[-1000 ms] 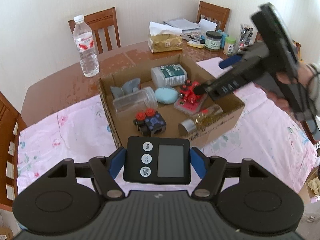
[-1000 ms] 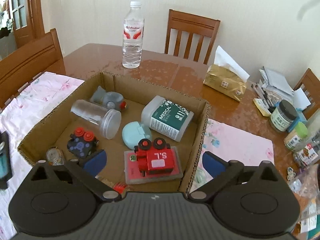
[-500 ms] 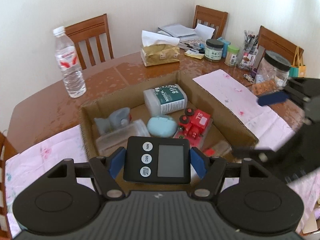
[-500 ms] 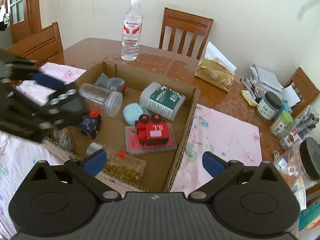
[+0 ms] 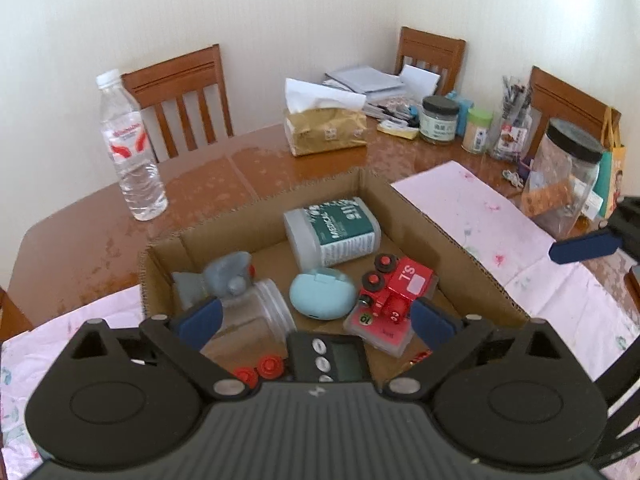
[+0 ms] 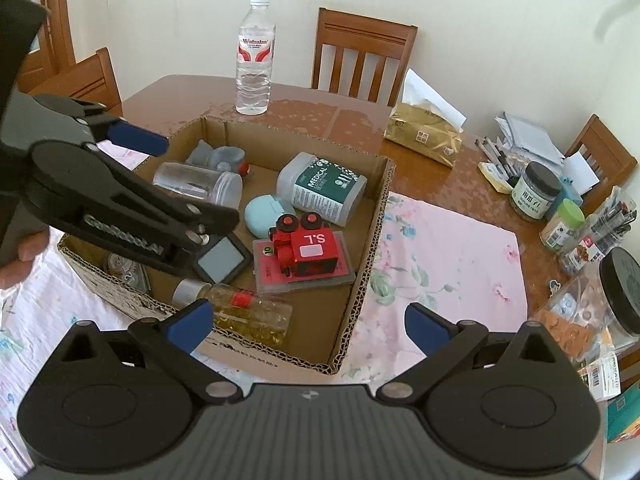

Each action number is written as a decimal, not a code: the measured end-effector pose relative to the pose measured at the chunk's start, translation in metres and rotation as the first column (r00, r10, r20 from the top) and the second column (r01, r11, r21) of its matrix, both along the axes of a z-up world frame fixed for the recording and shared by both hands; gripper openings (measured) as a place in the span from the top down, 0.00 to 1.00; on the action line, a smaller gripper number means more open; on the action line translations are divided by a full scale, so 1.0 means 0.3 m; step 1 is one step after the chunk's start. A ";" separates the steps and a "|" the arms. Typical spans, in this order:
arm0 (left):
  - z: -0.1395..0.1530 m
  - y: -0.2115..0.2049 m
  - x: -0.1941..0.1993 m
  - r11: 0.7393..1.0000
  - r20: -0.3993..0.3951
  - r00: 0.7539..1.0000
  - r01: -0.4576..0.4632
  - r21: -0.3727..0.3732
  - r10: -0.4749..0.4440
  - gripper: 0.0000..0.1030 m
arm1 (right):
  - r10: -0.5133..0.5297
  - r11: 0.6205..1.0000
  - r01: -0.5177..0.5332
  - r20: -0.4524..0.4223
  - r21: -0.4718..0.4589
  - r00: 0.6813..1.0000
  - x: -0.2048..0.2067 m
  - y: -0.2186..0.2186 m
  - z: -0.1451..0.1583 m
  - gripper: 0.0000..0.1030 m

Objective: Organize rigid objects

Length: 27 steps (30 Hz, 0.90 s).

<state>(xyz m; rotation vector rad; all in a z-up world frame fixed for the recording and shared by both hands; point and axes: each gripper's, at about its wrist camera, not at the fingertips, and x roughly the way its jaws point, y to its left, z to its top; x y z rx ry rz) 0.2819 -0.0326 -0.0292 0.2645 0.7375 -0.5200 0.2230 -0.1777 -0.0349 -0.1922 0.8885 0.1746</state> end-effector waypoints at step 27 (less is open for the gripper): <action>0.124 0.208 -0.226 0.890 -0.108 0.883 -0.451 0.070 0.456 0.01 | -0.209 0.977 0.214 -0.149 0.015 0.966 -0.006 0.079 0.103 0.00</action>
